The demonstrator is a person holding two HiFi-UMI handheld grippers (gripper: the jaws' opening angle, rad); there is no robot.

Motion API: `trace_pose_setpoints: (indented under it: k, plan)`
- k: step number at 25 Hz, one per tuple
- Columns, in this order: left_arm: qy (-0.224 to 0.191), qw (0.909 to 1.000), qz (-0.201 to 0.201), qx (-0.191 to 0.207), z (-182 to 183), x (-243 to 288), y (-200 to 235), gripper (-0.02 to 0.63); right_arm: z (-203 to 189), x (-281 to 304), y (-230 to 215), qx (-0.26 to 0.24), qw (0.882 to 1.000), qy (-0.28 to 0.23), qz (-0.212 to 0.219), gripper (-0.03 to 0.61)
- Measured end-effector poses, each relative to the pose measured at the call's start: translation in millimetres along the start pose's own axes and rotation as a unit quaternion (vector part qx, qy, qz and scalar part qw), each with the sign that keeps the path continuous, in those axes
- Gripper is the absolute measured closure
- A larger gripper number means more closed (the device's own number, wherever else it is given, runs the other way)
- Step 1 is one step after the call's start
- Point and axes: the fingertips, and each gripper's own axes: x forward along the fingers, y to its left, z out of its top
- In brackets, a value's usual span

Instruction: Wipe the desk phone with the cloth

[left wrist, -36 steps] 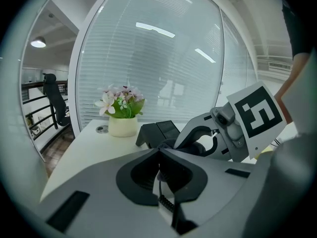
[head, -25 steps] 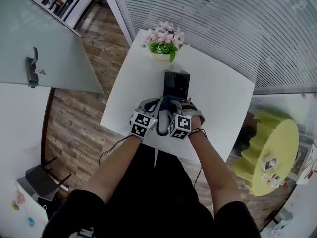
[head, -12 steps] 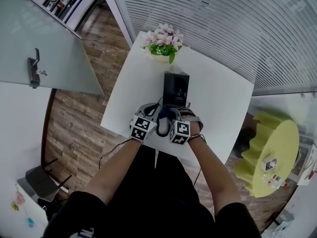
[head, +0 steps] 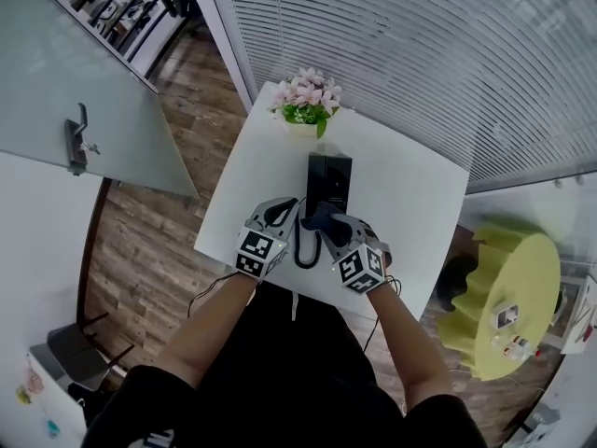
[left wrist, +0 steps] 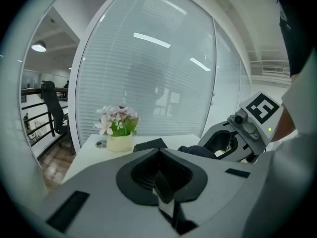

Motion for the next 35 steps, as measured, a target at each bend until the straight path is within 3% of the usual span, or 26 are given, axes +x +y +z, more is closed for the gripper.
trace_pose_setpoints:
  k: [6,13,19,26,35]
  plan:
    - [-0.053,0.9974,-0.034,0.036,65,-34,-29,0.604,60,-65,-24,0.072,0.992,-0.094,-0.051,0.465]
    - [-0.105,0.9871,-0.079,0.092,134,-73,-70,0.604,121,-135,-50,0.126,0.967,-0.201,-0.098,0.465]
    - [-0.138,0.9788,-0.104,0.109,178,-99,-92,0.604,152,-178,-58,0.15,0.945,-0.267,-0.117,0.465]
    - [-0.16,0.9736,-0.119,0.11,204,-106,-100,0.604,177,-205,-71,0.162,0.924,-0.322,-0.127,0.465]
    - [-0.169,0.9727,-0.118,0.106,212,-109,-100,0.604,188,-214,-73,0.161,0.918,-0.338,-0.13,0.466]
